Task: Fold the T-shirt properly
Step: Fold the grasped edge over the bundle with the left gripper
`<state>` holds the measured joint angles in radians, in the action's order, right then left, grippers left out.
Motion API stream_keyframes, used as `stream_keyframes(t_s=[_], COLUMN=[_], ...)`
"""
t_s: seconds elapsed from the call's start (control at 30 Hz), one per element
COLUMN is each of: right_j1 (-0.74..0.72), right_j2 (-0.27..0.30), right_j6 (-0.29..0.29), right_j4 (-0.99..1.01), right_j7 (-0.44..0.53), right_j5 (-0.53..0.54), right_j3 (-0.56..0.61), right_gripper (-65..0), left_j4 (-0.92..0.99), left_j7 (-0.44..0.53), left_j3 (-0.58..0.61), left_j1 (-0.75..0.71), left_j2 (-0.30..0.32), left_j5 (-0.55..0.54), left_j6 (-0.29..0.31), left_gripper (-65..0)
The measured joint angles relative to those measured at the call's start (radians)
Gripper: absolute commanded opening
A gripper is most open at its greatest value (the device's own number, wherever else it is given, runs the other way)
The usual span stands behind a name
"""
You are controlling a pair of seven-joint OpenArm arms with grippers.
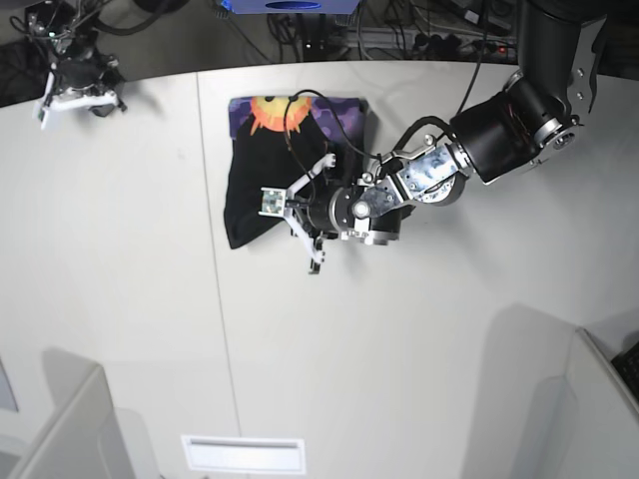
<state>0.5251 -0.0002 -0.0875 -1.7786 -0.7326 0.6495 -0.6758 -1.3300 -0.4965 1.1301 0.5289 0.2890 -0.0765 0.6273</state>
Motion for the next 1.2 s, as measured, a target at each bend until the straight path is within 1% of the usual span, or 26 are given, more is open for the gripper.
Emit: stream_keyframes(t_s=[0.17,0.4,0.43,0.5,0.57,0.6,0.67,0.73,0.77,0.8,0.93,0.97,1.07,1.1,1.13,1.17,1.2], right_j1=[-0.002,-0.029,-0.03,-0.039,-0.051,-0.057,-0.069,-0.079,-0.083,-0.086,-0.096,-0.098,-0.106,-0.106,-0.106,-0.103,-0.097], right_j2=[0.0,0.0,0.0,0.0,0.0,0.0,0.0,0.0,0.0,0.002,0.0,0.003,0.006,0.002,0.003,0.003,0.005], right_j6=[0.0,0.0,0.0,0.0,0.0,0.0,0.0,0.0,0.0,0.0,0.0,0.0,0.0,0.0,0.0,-0.014,-0.05], right_j4=[0.0,0.0,0.0,0.001,0.001,0.001,0.001,0.001,0.001,0.001,0.003,0.008,0.026,0.026,0.026,0.02,0.005], right_j7=[-0.003,-0.001,-0.001,-0.006,-0.037,-0.056,-0.086,-0.092,-0.092,-0.092,-0.098,-0.092,-0.085,-0.084,-0.085,-0.083,-0.085], right_j5=[0.0,-0.002,-0.002,-0.003,-0.003,-0.003,-0.003,-0.003,-0.003,-0.003,-0.005,-0.003,-0.004,-0.003,-0.003,-0.007,-0.018], right_j3=[0.004,0.008,0.008,0.008,0.008,0.008,0.008,0.008,0.008,0.01,0.016,0.026,0.047,0.048,0.048,0.048,0.048], right_gripper=[-65.0,-65.0,-65.0,-65.0,-65.0,-65.0,-65.0,-65.0,-65.0,-65.0,-65.0,-65.0,-65.0,-65.0,-65.0,-65.0,-65.0], left_j4=[-0.002,0.002,0.002,0.006,0.006,0.006,0.006,-0.005,-0.019,-0.034,-0.118,-0.153,-0.259,-0.304,-0.343,-0.387,-0.425], left_j7=[-0.005,-0.012,-0.012,-0.019,-0.027,-0.03,-0.036,-0.051,-0.061,-0.07,-0.07,-0.068,-0.067,-0.074,-0.092,-0.134,-0.151], left_j3=[0.003,0.01,0.01,0.011,0.011,0.011,0.01,-0.02,-0.043,-0.066,-0.212,-0.266,-0.463,-0.526,-0.578,-0.631,-0.673], left_j1=[0.004,0.039,0.043,0.057,0.067,0.074,0.09,0.088,0.085,0.082,0.079,0.071,0.017,-0.011,-0.037,-0.071,-0.105], left_j2=[0.0,-0.001,0.0,0.0,0.002,0.002,0.001,0.0,-0.001,-0.002,-0.019,-0.023,-0.037,-0.036,-0.031,-0.031,-0.026], left_j5=[0.002,-0.004,-0.005,-0.005,0.0,0.001,0.004,0.01,0.024,0.023,0.021,0.019,-0.032,-0.045,-0.045,-0.042,-0.035], left_j6=[-0.005,0.011,0.011,0.014,0.013,0.012,0.01,0.011,0.015,0.029,0.027,0.025,0.017,0.017,0.016,0.016,0.012], left_gripper=[-65.0,-65.0,-62.7,-47.2,-32.9,-27.3,-17.6,-12.0,-10.2,-9.4,-9.4,-9.4,-9.9,-12.2,-16.9,-24.7,-35.2])
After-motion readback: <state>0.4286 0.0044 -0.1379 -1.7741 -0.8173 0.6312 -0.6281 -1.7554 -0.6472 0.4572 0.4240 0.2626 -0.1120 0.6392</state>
